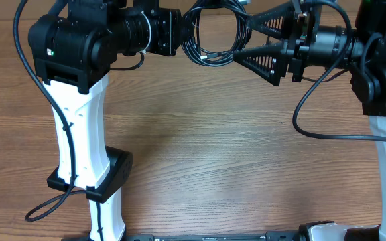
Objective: Untangle cables
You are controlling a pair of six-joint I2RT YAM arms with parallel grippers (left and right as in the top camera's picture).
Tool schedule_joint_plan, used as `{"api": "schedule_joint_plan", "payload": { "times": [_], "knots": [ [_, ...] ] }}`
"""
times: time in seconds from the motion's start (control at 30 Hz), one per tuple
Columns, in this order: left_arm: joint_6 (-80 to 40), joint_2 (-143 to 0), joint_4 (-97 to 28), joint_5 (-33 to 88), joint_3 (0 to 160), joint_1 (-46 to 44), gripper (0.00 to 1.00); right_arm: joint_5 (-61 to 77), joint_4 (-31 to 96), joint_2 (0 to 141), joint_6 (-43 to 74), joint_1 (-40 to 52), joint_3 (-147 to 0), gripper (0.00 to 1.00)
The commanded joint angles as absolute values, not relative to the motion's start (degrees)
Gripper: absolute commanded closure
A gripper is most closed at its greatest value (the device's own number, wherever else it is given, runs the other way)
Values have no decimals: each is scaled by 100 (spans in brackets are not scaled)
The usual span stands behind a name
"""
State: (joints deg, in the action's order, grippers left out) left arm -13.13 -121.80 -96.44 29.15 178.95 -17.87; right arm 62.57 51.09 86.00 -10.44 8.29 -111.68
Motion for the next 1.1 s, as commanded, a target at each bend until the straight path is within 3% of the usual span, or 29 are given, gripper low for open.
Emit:
{"api": "schedule_joint_plan", "payload": {
  "times": [0.0,0.27,0.47,0.67,0.87,1.07],
  "knots": [
    [-1177,-12147,-9592,3166,17919,-1769,96,5996,5120,8768,-1100,851,-11122,12],
    [-1179,-12136,-9417,3092,17922,-1763,96,5489,5039,9299,-1098,867,-11124,3],
    [-1181,-11950,-8785,2727,17943,-1769,96,5671,4960,9091,-1098,869,-11402,14],
    [-1179,-11437,-8263,943,17943,-1977,96,4904,5017,8562,-1098,869,-11537,10],
    [-698,-11021,-6945,-1015,17941,-2206,96,4451,5190,8281,-1100,869,-11537,7],
    [-290,-10814,-6335,-1354,17891,-2176,96,4165,5437,8335,-1096,869,-11531,7]
  ]
}}
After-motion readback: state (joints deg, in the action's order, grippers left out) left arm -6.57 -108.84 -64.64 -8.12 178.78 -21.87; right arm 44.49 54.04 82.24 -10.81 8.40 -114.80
